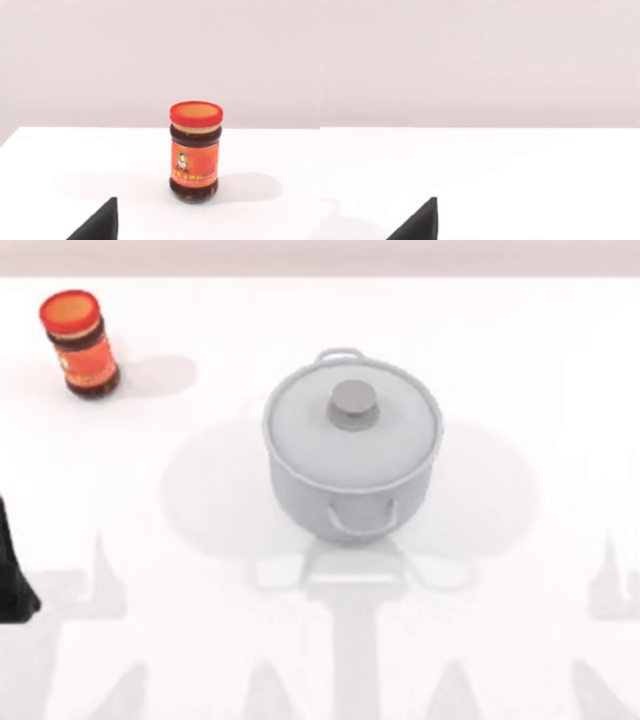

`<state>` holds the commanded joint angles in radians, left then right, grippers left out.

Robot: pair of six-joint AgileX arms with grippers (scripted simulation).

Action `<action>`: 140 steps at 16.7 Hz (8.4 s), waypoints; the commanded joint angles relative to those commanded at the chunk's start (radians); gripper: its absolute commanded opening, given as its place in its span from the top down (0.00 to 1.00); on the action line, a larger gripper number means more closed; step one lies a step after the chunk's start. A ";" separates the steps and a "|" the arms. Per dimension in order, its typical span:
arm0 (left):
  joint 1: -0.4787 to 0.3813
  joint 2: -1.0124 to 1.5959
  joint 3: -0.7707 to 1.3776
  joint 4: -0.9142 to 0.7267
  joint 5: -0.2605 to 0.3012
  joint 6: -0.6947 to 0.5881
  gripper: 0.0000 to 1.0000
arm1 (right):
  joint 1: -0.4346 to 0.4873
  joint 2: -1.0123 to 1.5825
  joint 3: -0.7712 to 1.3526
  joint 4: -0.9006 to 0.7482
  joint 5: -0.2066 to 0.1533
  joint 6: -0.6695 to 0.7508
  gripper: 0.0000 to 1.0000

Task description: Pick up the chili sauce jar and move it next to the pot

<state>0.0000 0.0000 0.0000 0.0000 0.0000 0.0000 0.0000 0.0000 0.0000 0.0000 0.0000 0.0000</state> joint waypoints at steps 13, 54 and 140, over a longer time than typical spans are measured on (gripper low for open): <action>-0.010 0.450 0.421 -0.288 0.067 0.091 0.00 | 0.000 0.000 0.000 0.000 0.000 0.000 0.00; 0.043 2.790 2.952 -1.495 0.199 0.642 0.00 | 0.000 0.000 0.000 0.000 0.000 0.000 0.00; -0.316 1.944 1.392 -0.726 -0.081 -0.295 1.00 | 0.000 0.000 0.000 0.000 0.000 0.000 0.00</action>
<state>-0.3157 1.9438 1.3924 -0.7263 -0.0808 -0.2948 0.0000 0.0000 0.0000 0.0000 0.0000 0.0000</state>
